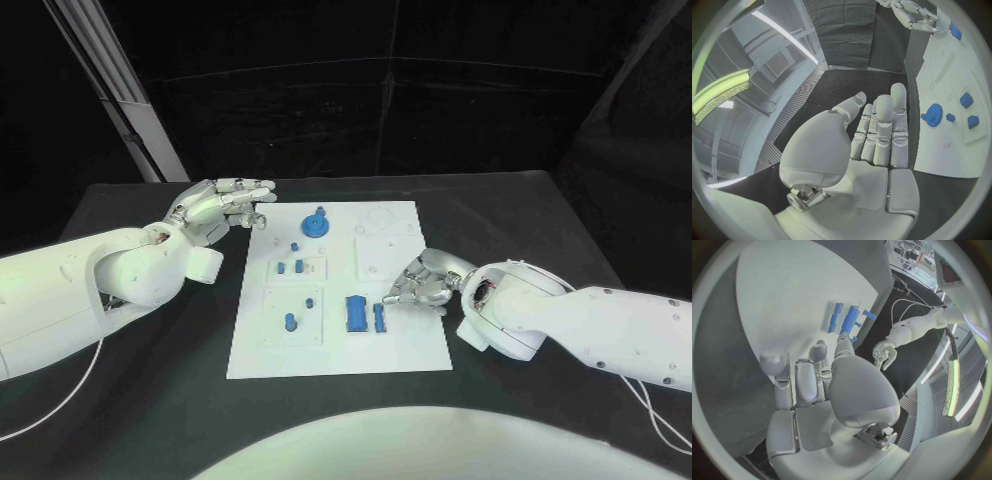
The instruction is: Assemble the parts on the task board
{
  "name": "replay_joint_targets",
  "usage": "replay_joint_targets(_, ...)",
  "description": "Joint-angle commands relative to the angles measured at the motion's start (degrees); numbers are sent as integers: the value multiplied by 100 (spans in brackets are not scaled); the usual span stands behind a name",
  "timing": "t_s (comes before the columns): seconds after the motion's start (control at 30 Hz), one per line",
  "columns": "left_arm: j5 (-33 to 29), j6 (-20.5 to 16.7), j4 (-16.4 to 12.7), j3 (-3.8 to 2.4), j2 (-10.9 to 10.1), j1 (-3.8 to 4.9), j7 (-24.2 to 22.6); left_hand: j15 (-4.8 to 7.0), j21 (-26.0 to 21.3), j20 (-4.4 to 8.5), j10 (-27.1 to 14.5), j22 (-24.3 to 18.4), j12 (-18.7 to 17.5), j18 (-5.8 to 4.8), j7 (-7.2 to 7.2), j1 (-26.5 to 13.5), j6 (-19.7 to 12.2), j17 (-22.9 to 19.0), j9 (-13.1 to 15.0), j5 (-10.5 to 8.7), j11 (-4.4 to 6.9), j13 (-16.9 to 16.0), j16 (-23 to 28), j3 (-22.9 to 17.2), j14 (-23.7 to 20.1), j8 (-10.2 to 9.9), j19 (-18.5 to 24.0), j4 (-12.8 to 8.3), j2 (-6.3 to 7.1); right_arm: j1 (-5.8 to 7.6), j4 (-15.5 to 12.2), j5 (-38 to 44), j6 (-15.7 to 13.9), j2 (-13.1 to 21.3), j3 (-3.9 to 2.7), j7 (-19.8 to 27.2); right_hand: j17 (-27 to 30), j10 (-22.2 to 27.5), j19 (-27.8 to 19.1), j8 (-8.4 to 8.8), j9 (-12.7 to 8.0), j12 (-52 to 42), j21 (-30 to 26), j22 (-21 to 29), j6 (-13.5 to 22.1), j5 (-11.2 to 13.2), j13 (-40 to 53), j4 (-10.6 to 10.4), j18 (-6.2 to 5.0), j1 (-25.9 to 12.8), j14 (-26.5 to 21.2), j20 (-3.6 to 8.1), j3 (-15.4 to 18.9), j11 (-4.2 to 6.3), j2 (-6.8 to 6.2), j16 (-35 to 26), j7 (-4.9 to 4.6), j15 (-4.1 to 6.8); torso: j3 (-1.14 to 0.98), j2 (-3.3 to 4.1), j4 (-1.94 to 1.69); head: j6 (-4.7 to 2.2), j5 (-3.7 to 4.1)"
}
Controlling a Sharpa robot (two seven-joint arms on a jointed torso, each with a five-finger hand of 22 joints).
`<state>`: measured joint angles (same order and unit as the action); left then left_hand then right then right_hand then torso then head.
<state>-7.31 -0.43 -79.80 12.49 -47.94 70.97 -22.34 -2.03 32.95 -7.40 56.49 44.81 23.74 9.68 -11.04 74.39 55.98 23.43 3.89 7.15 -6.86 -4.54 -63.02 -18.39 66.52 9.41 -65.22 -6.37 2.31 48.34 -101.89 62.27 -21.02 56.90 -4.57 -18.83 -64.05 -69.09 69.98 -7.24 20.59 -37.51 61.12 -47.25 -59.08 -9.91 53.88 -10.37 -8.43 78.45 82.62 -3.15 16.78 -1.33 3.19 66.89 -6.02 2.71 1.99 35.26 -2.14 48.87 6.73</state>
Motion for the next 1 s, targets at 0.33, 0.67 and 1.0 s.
replay_joint_targets(0.33,-111,-383,242,-4,177,-20,-599,-212,-1123,-243,-129,-721,-108,38,1,-194,-67,-750,-9,-38,-79,97,1657,333,-1203,153,1103,205,-62,466,1464,-4249,498,-483,-14,3449,4055,822,-1578,361,-606,2865,-3729,2952,487,322,-3270,484,-180,1281,-2016,-760,-286,-597,595,-5325,-453,-700,97,-180,49,-285,-25)
replay_joint_targets(0.67,-561,-908,884,-6,607,-75,-927,-552,-2463,-677,-46,-1965,-904,86,-43,-42,-140,-1653,-18,-27,-231,98,4150,567,-1213,-6,1895,287,-145,593,2741,-4907,600,-1262,-113,4203,5344,621,-1229,364,-1214,3333,-4835,3820,489,438,-4788,976,-205,1001,-1897,-935,-219,-699,633,-6303,-475,-910,87,-298,101,-709,-110)
replay_joint_targets(1.0,-474,-846,1178,-7,893,-154,-732,-394,-2889,-323,-1869,-2987,-1567,-290,303,-2288,-1884,-2343,-389,-233,-7,454,5233,1050,-2926,-367,3447,637,-231,590,3159,-4724,495,-1584,-120,4025,5847,2531,-2753,724,-1593,3751,-5266,4177,2133,991,-5388,1037,157,-1788,-3613,-487,-707,-433,394,-6689,-140,-271,82,-314,96,-814,-158)
